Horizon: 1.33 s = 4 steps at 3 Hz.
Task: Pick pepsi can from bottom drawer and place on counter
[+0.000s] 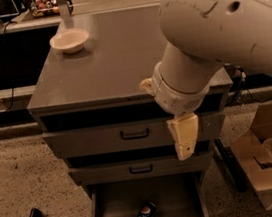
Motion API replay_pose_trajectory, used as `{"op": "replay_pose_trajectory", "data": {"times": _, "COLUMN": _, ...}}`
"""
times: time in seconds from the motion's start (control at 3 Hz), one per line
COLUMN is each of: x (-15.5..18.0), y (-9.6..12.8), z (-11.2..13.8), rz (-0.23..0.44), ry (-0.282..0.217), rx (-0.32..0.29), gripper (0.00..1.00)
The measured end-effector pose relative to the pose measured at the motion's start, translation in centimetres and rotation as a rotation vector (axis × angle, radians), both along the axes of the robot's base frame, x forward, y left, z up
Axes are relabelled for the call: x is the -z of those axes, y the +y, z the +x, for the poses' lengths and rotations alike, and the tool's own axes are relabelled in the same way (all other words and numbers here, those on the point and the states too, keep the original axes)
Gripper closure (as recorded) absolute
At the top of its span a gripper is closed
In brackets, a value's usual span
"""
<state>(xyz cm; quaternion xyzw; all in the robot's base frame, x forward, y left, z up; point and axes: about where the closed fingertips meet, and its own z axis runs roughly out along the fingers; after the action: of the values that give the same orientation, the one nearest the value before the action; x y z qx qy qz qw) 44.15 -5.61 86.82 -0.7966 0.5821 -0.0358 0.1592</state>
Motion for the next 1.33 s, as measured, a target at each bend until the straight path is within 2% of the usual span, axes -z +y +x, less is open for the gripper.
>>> {"op": "replay_pose_trajectory", "data": {"times": 0.33, "x": 1.6, "y": 0.2, "z": 0.1, "rz": -0.071, "ry": 0.037, "rx": -0.009, "gripper": 0.0}}
{"op": "replay_pose_trajectory", "data": {"times": 0.67, "x": 6.1, "y": 1.3, "z": -1.6, "rz": -0.11, "ry": 0.087, "rx": -0.095, "gripper": 0.0}}
{"op": "replay_pose_trajectory", "data": {"times": 1.0, "x": 11.7, "y": 1.0, "z": -4.2, "rz": -0.103, "ry": 0.062, "rx": -0.241, "gripper": 0.0}}
{"op": "replay_pose_trajectory", "data": {"times": 1.33, "x": 12.2, "y": 0.1, "z": -3.5, "rz": -0.093, "ry": -0.008, "rx": -0.279, "gripper": 0.0}}
